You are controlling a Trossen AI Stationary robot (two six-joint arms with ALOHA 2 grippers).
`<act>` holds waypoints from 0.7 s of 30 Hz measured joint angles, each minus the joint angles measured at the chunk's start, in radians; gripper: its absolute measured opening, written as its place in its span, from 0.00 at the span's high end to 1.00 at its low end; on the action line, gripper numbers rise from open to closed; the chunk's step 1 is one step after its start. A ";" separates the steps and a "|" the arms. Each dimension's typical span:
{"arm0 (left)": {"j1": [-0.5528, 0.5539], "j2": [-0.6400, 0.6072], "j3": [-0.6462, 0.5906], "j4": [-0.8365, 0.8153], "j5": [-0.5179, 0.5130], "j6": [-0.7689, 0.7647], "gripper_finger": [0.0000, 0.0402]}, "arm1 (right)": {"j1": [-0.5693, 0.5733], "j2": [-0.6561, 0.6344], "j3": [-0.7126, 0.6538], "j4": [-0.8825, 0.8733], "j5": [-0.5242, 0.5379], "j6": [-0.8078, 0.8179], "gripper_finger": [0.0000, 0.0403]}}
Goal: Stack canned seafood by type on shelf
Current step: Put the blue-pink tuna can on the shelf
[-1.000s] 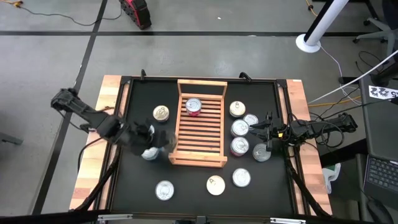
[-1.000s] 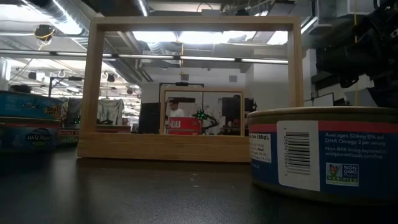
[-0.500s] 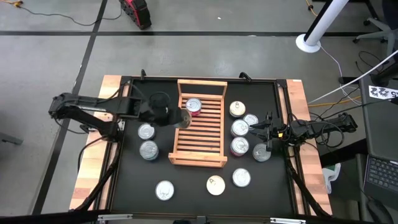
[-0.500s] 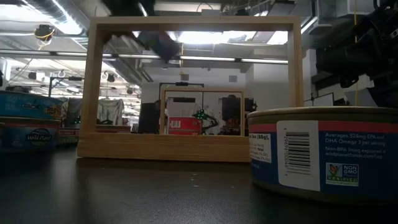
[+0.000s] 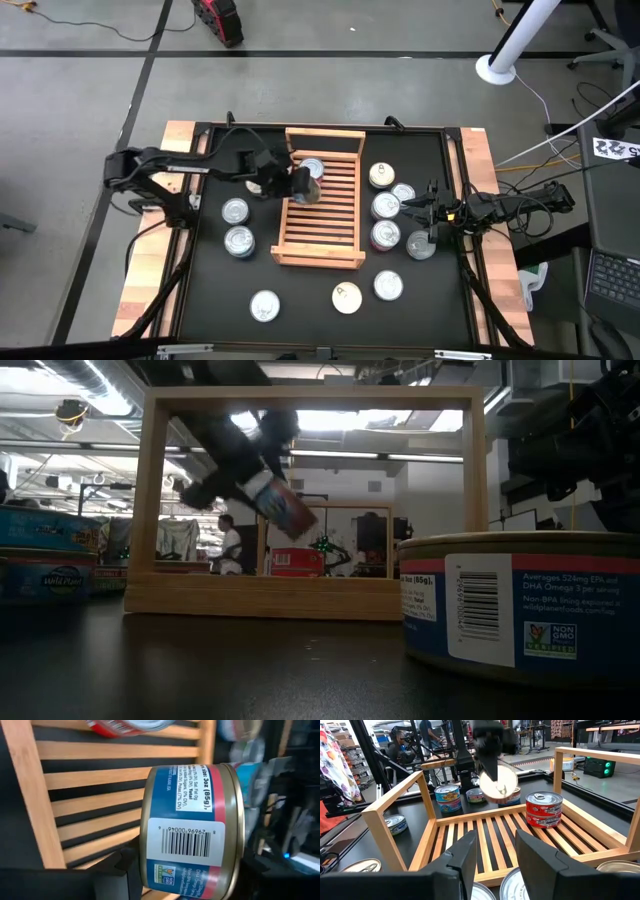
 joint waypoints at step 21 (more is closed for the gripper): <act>0.083 0.238 -0.003 0.148 0.172 0.058 0.53 | 0.000 0.000 0.000 -0.008 0.000 0.000 0.66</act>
